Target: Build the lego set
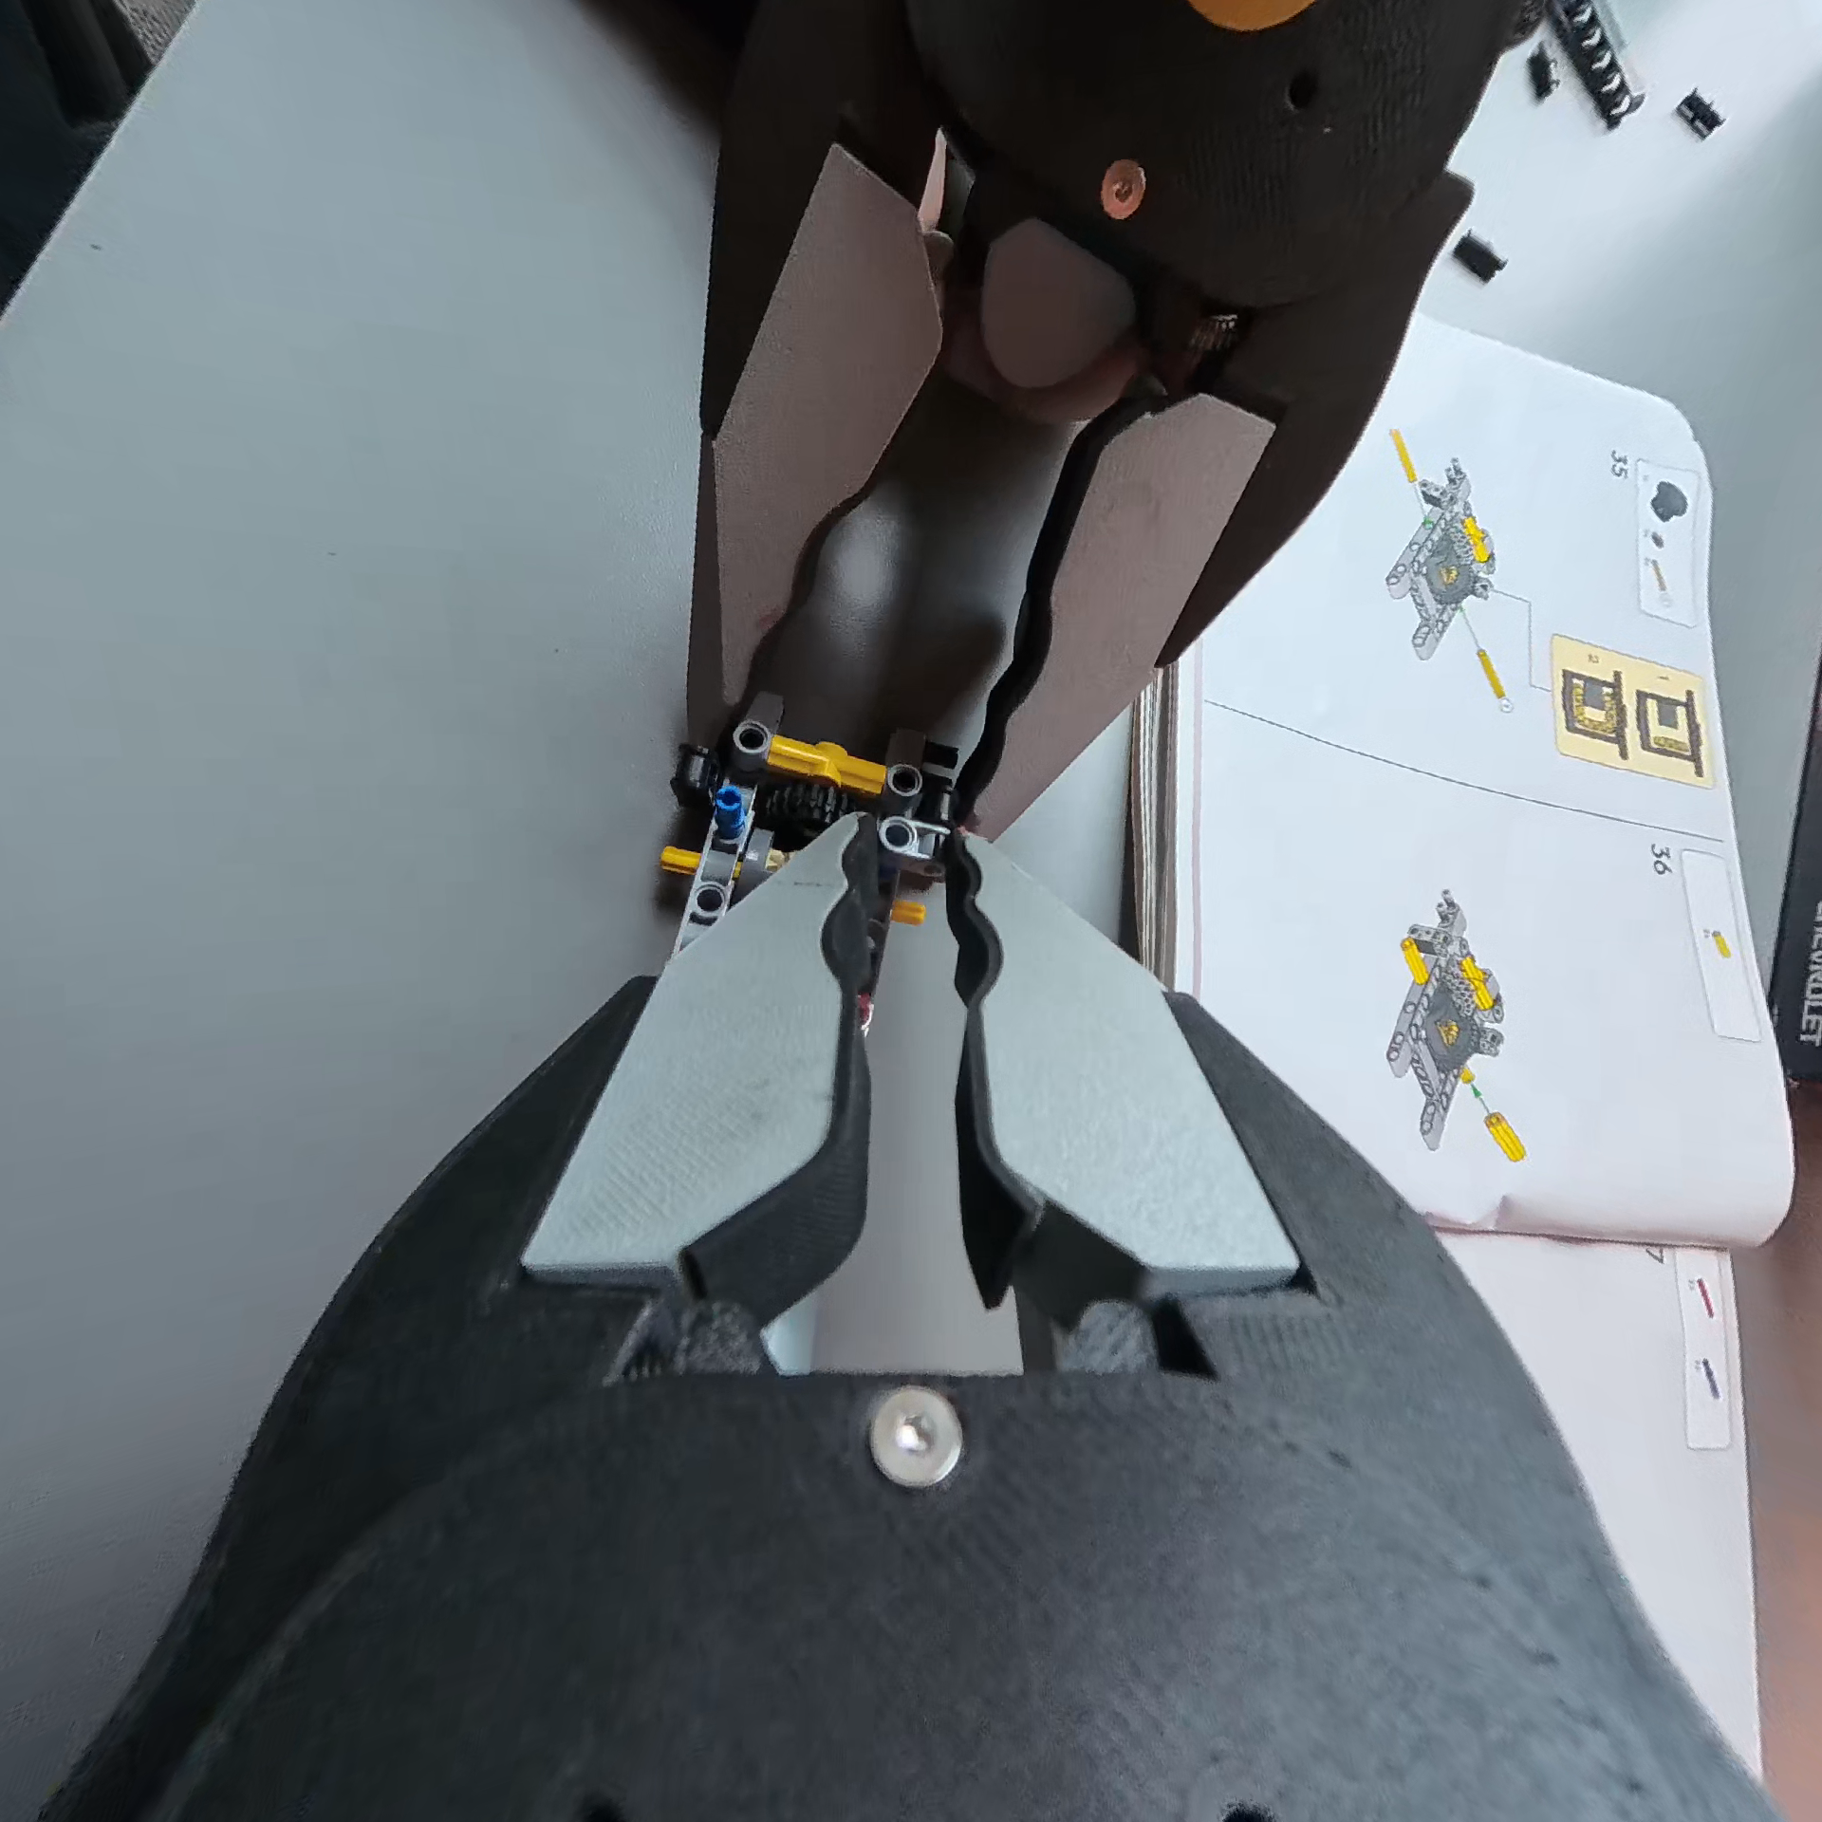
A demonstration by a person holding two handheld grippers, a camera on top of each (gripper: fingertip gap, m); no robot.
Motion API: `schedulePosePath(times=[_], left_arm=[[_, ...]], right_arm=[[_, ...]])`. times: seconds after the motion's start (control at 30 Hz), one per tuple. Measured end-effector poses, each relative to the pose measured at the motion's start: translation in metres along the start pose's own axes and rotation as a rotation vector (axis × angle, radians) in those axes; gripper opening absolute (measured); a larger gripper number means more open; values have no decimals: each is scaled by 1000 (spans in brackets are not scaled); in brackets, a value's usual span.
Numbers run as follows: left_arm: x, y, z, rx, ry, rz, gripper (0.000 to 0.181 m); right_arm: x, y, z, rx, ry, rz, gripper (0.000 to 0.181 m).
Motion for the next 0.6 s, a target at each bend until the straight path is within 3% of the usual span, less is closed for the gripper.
schedulePosePath(times=[0.37, 0.6], left_arm=[[0, 0, 0, 2, 2, 0, 51], [1, 1, 1, 0, 11, -1, 51]], right_arm=[[-7, -1, -5, -40, 21, 58, 12], [26, 25, -12, -21, -236, -171, 12]])
Point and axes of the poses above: each gripper's, where its closed fingertips meet, y back along the fingers, x out of its underside, z = x × y across the jaws, the point moved 10 cm from there along y, back along the fingers, and after that the axes turned 12 degrees about z, right-handed, at the moved point
